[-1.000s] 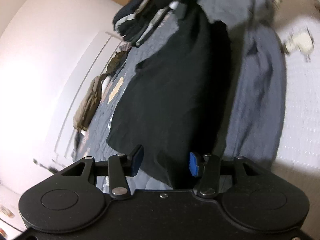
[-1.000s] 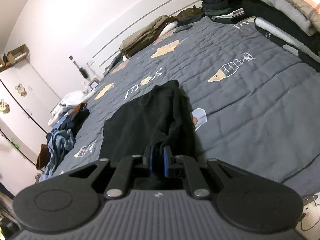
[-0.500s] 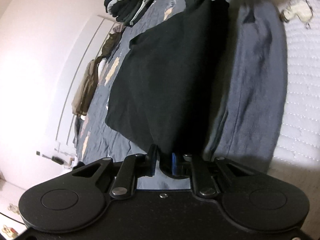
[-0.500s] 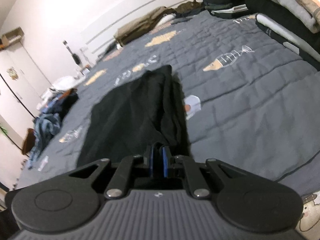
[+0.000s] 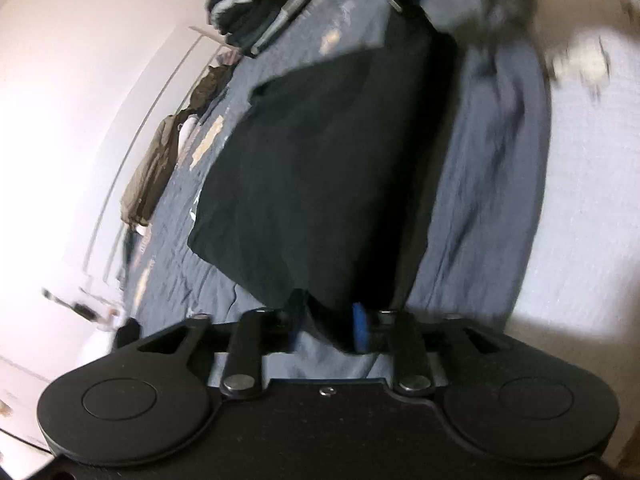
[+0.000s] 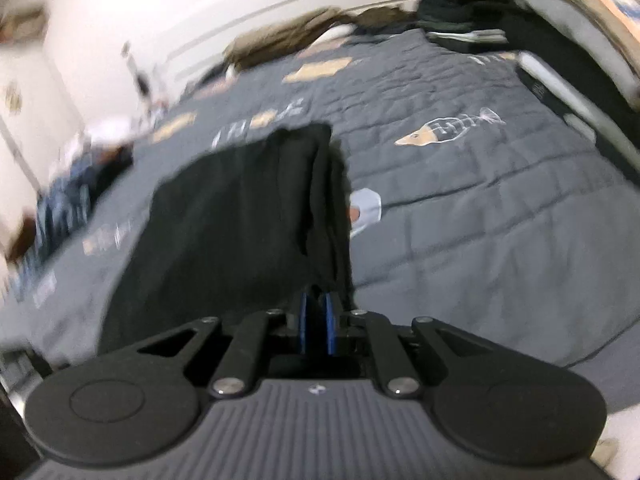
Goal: Fold clothes
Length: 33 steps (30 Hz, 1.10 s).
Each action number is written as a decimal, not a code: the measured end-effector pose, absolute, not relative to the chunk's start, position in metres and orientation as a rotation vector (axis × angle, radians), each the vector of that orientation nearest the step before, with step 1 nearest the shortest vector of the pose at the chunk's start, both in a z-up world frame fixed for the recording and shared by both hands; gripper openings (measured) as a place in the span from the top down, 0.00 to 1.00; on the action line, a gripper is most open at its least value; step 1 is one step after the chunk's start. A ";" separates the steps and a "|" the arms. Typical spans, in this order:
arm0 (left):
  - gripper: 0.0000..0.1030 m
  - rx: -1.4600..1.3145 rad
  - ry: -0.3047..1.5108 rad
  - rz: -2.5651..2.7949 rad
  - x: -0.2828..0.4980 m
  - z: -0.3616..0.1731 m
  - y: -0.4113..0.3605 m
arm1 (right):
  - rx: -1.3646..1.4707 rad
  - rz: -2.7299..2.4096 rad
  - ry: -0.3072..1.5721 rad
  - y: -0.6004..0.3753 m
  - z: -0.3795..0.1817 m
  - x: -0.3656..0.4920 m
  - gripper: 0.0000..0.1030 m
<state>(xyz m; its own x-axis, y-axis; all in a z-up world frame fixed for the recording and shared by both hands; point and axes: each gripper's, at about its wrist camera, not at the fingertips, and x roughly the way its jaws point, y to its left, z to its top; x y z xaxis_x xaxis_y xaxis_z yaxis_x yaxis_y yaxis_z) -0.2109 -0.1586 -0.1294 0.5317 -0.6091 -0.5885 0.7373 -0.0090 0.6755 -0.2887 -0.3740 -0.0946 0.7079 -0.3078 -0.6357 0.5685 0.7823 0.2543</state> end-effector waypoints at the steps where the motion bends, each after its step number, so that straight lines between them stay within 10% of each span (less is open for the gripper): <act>1: 0.48 1.113 0.163 -1.094 -0.208 -0.122 -0.157 | 0.436 -0.506 0.616 -0.372 -0.092 -0.289 0.88; 13: 0.39 0.277 0.592 -1.241 -0.124 -0.044 -0.150 | 0.535 -0.451 0.566 -0.402 -0.064 -0.306 0.75; 33: 0.38 0.027 0.796 -1.227 -0.023 -0.065 -0.232 | 0.500 -0.255 0.578 -0.486 -0.051 -0.209 0.56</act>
